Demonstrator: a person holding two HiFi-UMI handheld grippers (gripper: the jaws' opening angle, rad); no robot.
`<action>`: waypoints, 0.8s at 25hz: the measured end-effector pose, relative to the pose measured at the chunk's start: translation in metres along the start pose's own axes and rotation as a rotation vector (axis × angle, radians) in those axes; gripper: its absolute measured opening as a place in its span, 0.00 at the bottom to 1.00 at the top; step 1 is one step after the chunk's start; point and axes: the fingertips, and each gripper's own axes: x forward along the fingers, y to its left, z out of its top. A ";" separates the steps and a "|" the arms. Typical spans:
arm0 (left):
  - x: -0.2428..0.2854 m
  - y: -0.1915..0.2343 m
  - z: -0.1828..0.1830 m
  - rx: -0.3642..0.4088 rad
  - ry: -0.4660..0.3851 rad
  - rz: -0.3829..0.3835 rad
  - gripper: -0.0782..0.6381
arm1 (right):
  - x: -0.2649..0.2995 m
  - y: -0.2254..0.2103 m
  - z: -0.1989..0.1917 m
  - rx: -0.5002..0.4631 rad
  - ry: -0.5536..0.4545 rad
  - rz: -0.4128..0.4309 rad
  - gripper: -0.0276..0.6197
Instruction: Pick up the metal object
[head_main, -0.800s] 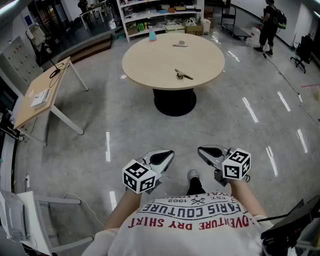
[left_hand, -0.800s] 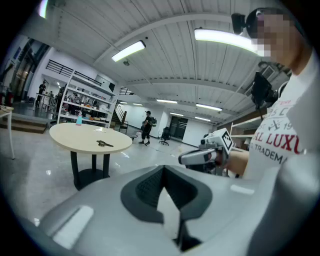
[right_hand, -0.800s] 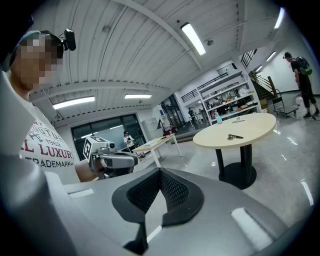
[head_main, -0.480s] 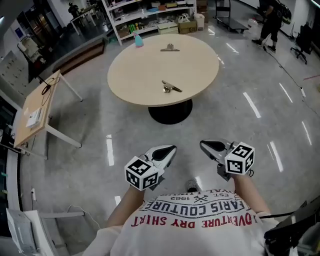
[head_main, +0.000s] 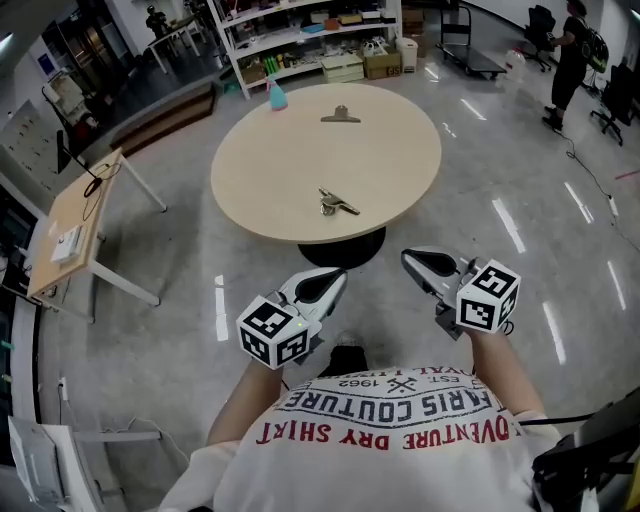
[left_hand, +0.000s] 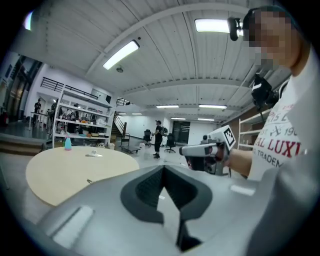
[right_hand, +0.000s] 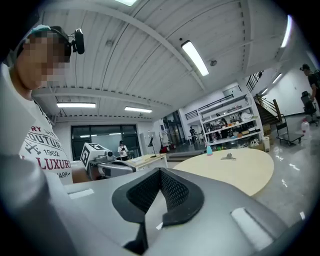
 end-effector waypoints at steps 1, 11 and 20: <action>0.004 0.007 0.001 0.006 0.000 0.005 0.11 | 0.006 -0.006 0.001 -0.001 -0.002 0.003 0.05; 0.057 0.089 -0.012 -0.052 0.050 -0.007 0.11 | 0.066 -0.066 -0.025 0.080 0.093 0.024 0.05; 0.098 0.172 -0.019 -0.037 0.127 0.019 0.11 | 0.120 -0.131 -0.036 0.165 0.117 0.006 0.05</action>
